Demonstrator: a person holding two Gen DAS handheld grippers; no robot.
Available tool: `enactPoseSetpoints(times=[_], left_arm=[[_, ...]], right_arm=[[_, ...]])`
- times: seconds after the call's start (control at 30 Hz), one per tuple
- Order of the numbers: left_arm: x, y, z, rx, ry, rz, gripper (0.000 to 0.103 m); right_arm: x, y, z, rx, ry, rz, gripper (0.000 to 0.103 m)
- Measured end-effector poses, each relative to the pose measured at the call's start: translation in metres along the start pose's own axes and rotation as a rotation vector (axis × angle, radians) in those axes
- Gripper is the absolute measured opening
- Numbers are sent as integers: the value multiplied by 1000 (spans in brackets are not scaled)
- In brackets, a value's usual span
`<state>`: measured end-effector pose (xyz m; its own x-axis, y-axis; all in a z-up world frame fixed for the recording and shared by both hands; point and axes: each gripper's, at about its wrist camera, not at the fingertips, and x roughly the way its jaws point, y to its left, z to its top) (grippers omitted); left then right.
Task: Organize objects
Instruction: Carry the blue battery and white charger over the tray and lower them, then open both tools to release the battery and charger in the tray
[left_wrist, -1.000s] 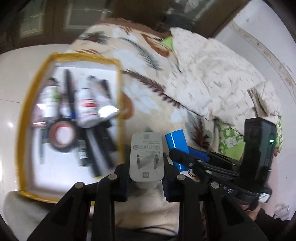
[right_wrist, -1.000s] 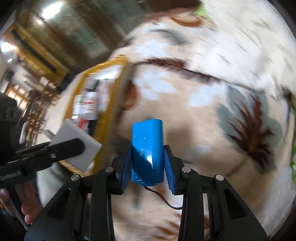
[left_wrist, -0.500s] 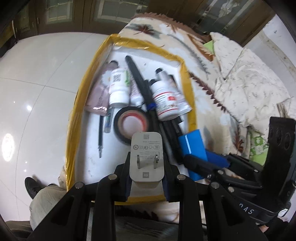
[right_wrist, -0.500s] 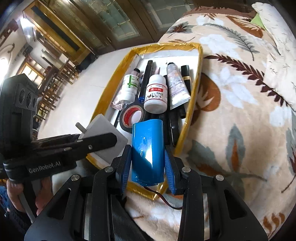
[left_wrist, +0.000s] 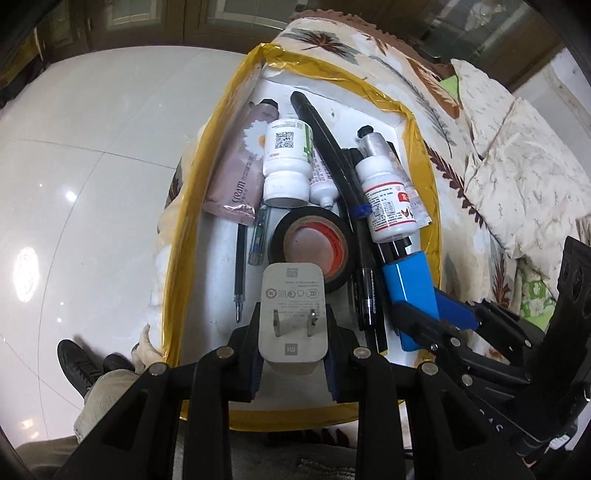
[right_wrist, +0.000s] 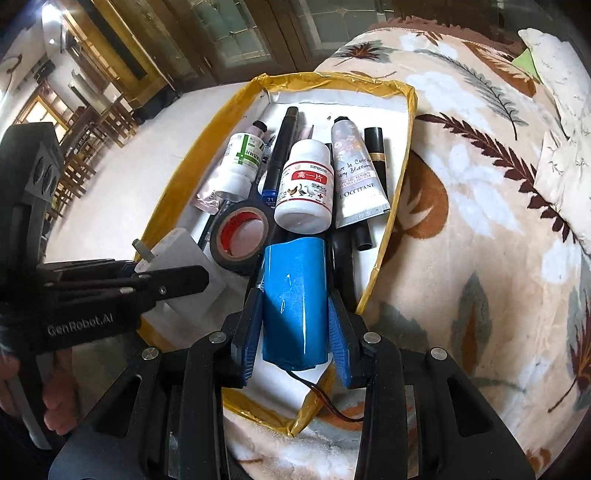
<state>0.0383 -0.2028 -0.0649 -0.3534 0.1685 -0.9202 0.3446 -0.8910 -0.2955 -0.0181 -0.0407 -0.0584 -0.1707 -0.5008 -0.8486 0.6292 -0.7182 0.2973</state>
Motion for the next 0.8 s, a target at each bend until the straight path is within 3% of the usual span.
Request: enactPoseSetpoints(times=[0.2,0.43,0.6,0.67,0.73,0.8], left_arm=[[-2,4,3,-45,-37,-37,30],[-8,-9,7,-8,-103,-18,55],[-15,-9,1,-1,-120,-32,56],[-25,-12,-2,-3,-171,-46,56],[-34,-17,-4,25,-220,8,57],[-43,-28,-8,70,-294,144,62]], right_arm=[[2,-3,0,16,-2,13,34],[2,-5,4,41,4,43,34],[-2,-8,0,56,1,48,34],[-7,-11,-1,73,-8,69,34],[-15,-13,-2,85,-35,94,37],[-24,-14,-1,89,-58,105,45]])
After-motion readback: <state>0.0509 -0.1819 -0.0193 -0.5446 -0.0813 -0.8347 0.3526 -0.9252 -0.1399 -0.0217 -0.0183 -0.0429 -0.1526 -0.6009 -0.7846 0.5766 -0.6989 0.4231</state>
